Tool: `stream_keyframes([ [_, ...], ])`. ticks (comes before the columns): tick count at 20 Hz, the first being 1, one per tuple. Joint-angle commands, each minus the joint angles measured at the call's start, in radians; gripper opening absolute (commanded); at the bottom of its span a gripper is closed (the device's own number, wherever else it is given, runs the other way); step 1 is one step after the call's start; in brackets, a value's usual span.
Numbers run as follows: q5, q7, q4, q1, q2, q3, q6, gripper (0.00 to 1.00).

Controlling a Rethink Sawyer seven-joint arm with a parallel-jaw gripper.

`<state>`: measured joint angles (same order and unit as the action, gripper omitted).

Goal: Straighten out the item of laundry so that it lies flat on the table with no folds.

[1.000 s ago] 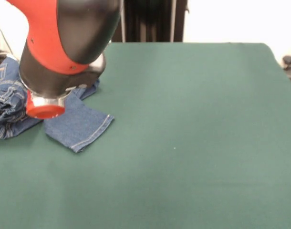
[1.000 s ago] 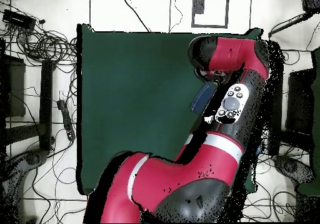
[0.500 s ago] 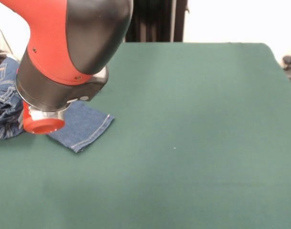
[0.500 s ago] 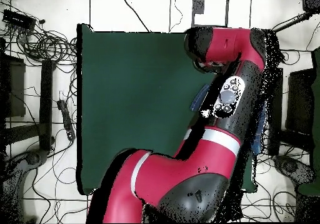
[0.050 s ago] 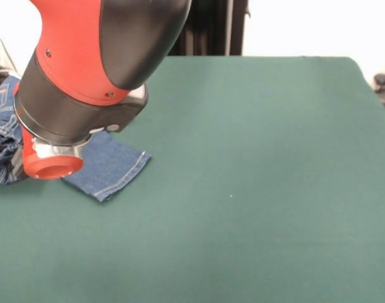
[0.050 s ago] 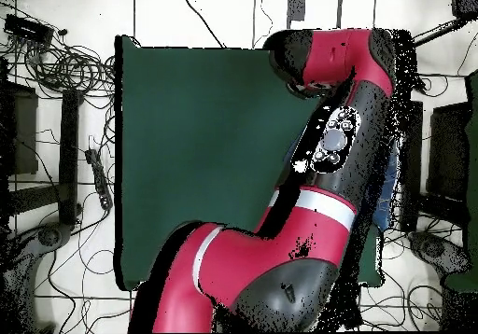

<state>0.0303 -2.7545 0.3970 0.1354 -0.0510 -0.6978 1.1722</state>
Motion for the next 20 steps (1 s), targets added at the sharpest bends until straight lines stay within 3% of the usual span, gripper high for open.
stream_keyframes([
  [1, 0.002, -0.259, -0.007, -0.062, -0.012, -0.033, 0.112, 0.0],
  [14, 0.068, -0.23, 0.055, -0.064, 0.005, 0.003, 0.174, 0.0],
  [15, 0.068, -0.225, 0.055, -0.063, 0.006, 0.007, 0.179, 1.0],
  [20, 0.061, -0.212, 0.051, -0.064, 0.006, 0.006, 0.182, 1.0],
])
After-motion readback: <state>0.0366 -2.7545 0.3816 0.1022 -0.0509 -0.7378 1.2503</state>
